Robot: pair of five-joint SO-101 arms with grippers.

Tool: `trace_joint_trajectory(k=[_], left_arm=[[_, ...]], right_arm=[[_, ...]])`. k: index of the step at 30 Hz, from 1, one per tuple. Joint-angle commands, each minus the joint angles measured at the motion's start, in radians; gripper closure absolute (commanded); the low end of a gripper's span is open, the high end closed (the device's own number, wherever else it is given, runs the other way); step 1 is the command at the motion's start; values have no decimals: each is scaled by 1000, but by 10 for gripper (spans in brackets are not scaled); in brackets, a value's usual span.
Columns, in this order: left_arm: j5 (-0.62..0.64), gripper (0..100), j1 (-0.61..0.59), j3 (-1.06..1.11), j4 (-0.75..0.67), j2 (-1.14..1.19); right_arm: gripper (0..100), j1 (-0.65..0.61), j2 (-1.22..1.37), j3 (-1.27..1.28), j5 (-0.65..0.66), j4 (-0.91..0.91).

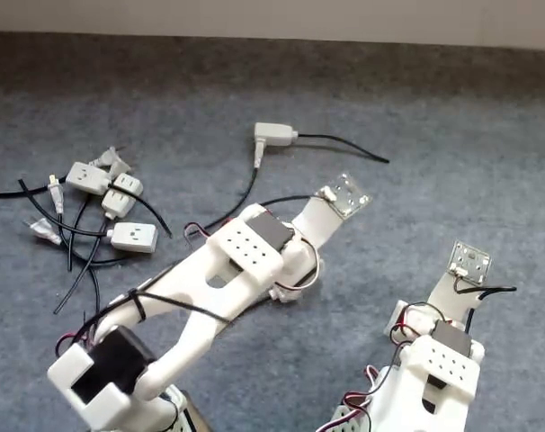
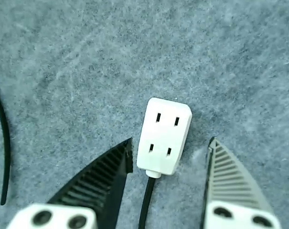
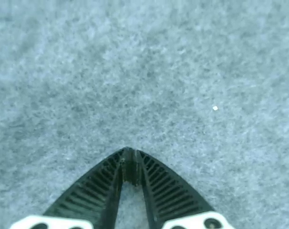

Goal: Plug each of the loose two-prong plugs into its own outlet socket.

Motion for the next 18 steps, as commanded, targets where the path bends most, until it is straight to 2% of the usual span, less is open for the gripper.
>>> trace_joint_trajectory(k=[1, 7, 12, 18], left_arm=[[-26, 744, -31, -42, -3, 47], [-29, 744, -101, -93, -32, 148], [-29, 750, -62, -101, -28, 202], [-31, 877, -18, -104, -31, 220]], right_arm=[[991, 13, -4, -4, 11, -22], [991, 13, -4, -4, 11, -22], [991, 13, -4, -4, 11, -22], [991, 13, -4, -4, 11, -22]])
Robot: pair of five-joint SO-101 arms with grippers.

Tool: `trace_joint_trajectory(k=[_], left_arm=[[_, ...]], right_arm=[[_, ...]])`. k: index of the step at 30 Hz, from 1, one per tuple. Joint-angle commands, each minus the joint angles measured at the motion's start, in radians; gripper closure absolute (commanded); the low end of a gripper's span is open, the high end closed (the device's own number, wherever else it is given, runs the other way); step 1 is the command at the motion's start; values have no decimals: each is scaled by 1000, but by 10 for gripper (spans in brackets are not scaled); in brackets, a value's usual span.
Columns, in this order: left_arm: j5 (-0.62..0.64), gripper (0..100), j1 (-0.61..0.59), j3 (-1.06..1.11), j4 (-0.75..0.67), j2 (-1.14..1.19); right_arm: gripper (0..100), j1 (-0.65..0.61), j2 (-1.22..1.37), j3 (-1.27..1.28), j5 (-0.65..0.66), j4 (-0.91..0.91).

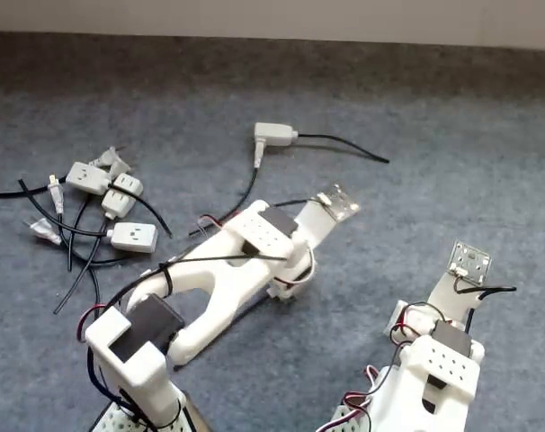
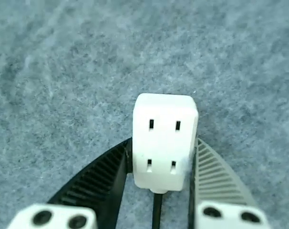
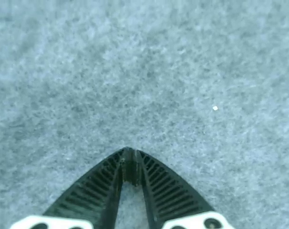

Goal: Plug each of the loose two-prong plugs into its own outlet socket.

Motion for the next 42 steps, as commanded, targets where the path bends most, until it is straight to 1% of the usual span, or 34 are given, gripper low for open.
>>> trace_joint_trajectory(k=[1, 4, 7, 12, 16, 18, 20, 25, 31, 36, 39, 42], left_arm=[[-6, 886, 16, -35, -11, -5], [-6, 890, 12, -42, -11, -8], [-6, 891, 2, -108, -6, -1], [-5, 888, -71, -251, -5, 4], [-86, 887, -127, -341, -5, 12], [-103, 887, -143, -397, 8, 51], [-103, 878, -156, -479, 60, 122], [-103, 818, -159, -771, 253, 394], [-98, 816, -159, -1159, 489, 662], [-72, 815, -162, -1412, 667, 802], [-61, 814, -171, -1529, 730, 843], [-61, 803, -182, -1558, 738, 846]], right_arm=[[991, 13, -4, -4, 11, -22], [991, 13, -4, -4, 11, -22], [991, 13, -4, -4, 11, -22], [991, 13, -4, -4, 11, -22], [991, 13, -4, -4, 11, -22], [991, 13, -4, -4, 11, -22], [991, 13, -4, -4, 11, -22], [991, 13, -4, -4, 11, -22], [991, 13, -4, -4, 11, -22], [991, 13, -4, -4, 11, -22], [991, 13, -4, -4, 11, -22], [991, 13, -4, -4, 11, -22]])
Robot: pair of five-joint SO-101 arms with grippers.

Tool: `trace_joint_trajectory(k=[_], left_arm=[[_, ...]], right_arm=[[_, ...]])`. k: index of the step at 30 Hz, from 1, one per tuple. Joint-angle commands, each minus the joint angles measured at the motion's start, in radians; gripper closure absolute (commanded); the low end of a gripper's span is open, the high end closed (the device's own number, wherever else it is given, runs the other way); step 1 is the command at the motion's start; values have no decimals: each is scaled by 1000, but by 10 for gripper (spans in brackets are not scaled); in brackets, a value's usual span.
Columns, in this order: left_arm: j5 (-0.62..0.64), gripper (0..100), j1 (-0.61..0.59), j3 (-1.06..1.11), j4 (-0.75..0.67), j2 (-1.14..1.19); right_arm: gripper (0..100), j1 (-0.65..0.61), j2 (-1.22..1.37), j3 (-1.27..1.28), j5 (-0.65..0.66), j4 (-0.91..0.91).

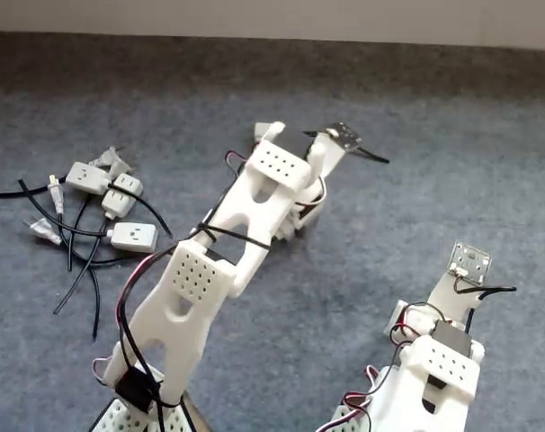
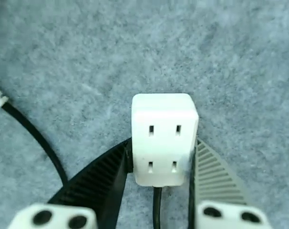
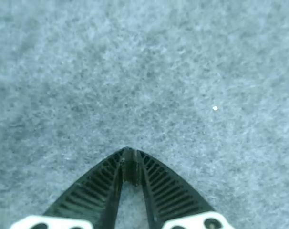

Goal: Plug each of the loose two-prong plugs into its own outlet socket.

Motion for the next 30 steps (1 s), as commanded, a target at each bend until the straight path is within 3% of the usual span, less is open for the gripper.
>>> trace_joint_trajectory(k=[1, 12, 30], left_arm=[[8, 786, -25, -70, 28, -16], [2, 707, -99, -38, 29, -151], [-163, 712, -636, 116, 25, -429]], right_arm=[[991, 13, -4, -4, 11, -22], [991, 13, -4, -4, 11, -22], [991, -21, -4, -4, 11, -22]])
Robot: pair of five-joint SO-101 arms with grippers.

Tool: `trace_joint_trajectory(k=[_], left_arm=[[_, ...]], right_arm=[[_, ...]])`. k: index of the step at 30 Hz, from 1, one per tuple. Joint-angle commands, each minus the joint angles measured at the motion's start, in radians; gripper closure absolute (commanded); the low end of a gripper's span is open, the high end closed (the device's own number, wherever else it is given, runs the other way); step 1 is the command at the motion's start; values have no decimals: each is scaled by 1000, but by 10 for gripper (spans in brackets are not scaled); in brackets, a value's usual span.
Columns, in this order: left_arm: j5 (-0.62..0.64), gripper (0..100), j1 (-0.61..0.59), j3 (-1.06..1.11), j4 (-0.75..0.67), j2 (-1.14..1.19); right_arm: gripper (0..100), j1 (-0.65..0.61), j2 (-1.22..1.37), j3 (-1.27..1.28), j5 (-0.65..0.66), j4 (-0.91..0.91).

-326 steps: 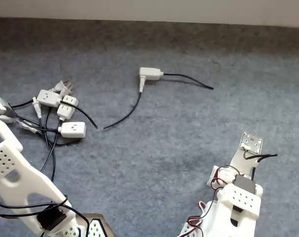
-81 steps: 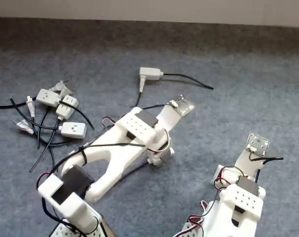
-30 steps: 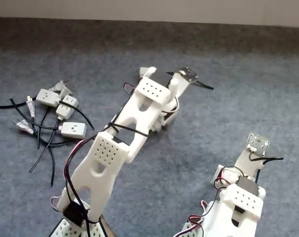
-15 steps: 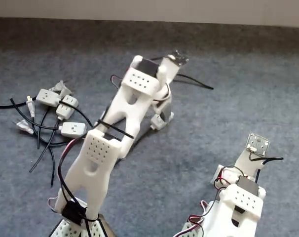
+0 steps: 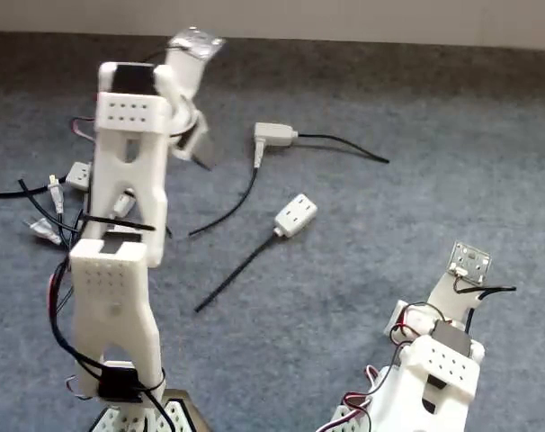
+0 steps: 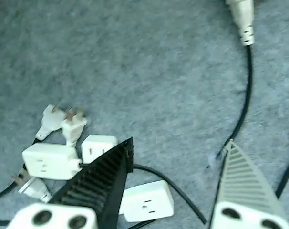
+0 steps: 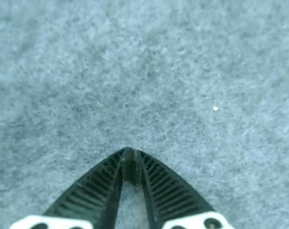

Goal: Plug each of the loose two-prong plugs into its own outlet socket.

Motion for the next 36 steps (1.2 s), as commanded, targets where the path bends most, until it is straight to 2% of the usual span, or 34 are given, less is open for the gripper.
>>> trace_joint_trajectory(k=[1, 6, 12, 20, 23, 36], left_arm=[[-3, 712, -125, -1, 2, -73], [3, 712, -259, 4, -2, -68], [118, 712, -374, 7, -74, -58], [124, 713, -446, -1, -107, 111], [184, 713, -467, -1, -149, 156], [195, 713, -513, -1, -213, 232]], right_arm=[[991, -18, -4, -4, 11, -22], [991, -19, -4, -2, 11, -22], [991, -19, -4, -2, 11, -22], [991, -19, -4, -2, 11, -22], [991, -19, -4, -2, 11, -22], [991, -19, -4, -2, 11, -22]])
